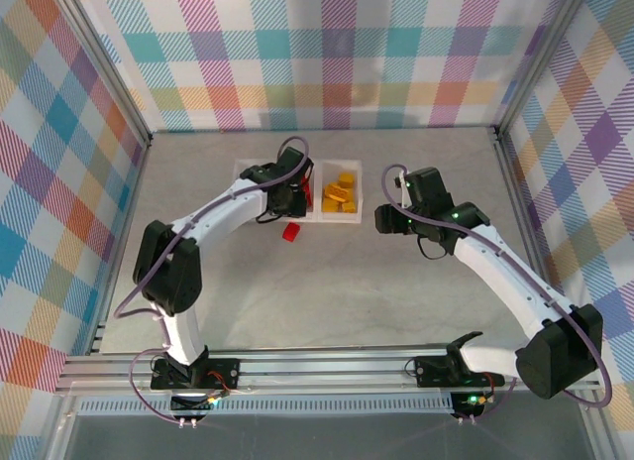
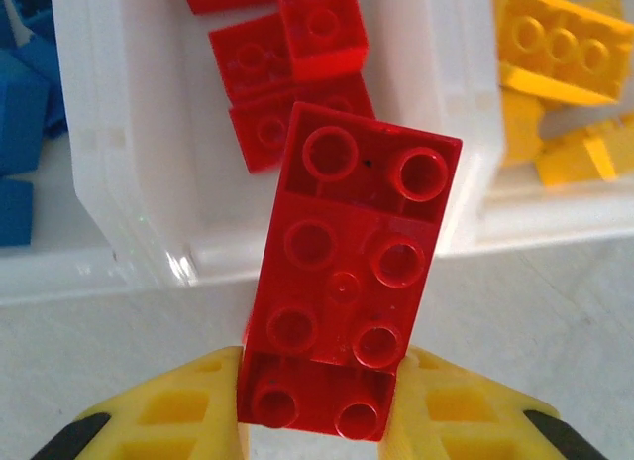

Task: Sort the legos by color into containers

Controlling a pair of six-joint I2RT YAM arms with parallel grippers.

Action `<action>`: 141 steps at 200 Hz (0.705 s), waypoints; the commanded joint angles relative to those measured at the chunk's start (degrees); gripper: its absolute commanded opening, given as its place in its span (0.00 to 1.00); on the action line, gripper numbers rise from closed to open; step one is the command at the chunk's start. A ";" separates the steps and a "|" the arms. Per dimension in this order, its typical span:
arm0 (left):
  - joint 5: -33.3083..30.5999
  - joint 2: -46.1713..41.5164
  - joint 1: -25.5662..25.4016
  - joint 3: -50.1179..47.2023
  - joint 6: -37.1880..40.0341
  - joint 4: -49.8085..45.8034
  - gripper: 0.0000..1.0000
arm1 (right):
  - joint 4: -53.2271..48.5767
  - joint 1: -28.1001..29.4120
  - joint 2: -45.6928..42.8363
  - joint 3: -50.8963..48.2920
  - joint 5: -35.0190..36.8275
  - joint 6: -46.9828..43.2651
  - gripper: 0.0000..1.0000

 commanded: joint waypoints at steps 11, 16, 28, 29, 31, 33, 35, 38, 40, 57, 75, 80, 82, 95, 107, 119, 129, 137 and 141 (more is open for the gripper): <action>-0.49 5.75 2.15 6.42 1.37 -0.22 0.26 | 0.39 -0.20 -1.77 -1.02 -2.56 2.00 0.72; -0.27 6.29 2.48 6.97 1.43 -0.13 0.26 | 0.35 -0.20 -1.85 -1.25 -2.79 2.08 0.72; 0.22 7.61 3.14 8.45 1.53 0.35 0.26 | 0.58 -0.11 -2.28 -1.80 -3.21 2.58 0.72; 0.23 7.74 3.21 8.53 1.53 0.38 0.26 | 0.62 -0.11 -2.31 -1.86 -3.18 2.61 0.72; 0.33 7.94 3.32 8.65 1.57 0.46 0.26 | 0.60 -0.07 -2.40 -1.98 -3.32 2.68 0.72; 0.49 8.13 3.41 8.79 1.60 0.55 0.26 | 0.68 -0.04 -2.49 -2.07 -3.42 2.76 0.72; 0.66 8.24 3.50 8.96 1.66 0.68 0.26 | 0.79 -0.03 -2.57 -2.20 -3.49 2.80 0.72; 0.89 8.44 3.68 9.10 1.74 0.94 0.27 | 0.94 -0.03 -2.67 -2.39 -3.58 2.82 0.72; 1.00 8.56 3.77 9.19 1.78 1.11 0.27 | 0.92 -0.03 -2.73 -2.48 -3.66 2.95 0.72; 2.14 9.40 4.57 10.37 2.12 1.98 0.31 | 1.09 0.17 -2.86 -3.22 -3.86 3.34 0.72; 3.42 10.42 5.00 11.71 2.77 2.34 0.35 | 1.33 0.66 -2.63 -3.68 -3.91 3.52 0.72; 3.73 10.57 5.03 12.12 2.97 2.34 0.37 | 1.36 0.75 -2.48 -3.77 -3.88 3.68 0.72; 3.80 10.72 5.03 12.30 3.01 2.34 0.38 | 1.36 0.83 -2.44 -3.73 -3.87 3.74 0.72; 4.29 10.94 5.12 12.80 3.23 2.58 0.56 | 1.44 1.21 -2.12 -3.69 -3.69 3.92 0.72; 4.68 10.50 5.20 12.68 3.12 2.78 0.63 | 1.70 1.67 -1.82 -3.57 -3.60 4.25 0.72; 4.44 9.41 5.20 11.95 3.02 2.94 0.66 | 1.87 2.21 -1.35 -3.40 -3.21 4.69 0.72; 4.20 7.61 5.25 10.45 2.87 3.52 0.67 | 2.09 2.88 -0.96 -3.24 -2.82 5.32 0.72; 3.97 5.88 5.29 8.92 2.68 4.03 0.67 | 2.38 3.48 -0.49 -3.07 -2.49 5.94 0.72; 3.82 4.79 5.36 8.12 2.60 4.15 0.68 | 2.56 3.84 -0.20 -2.87 -2.25 6.33 0.72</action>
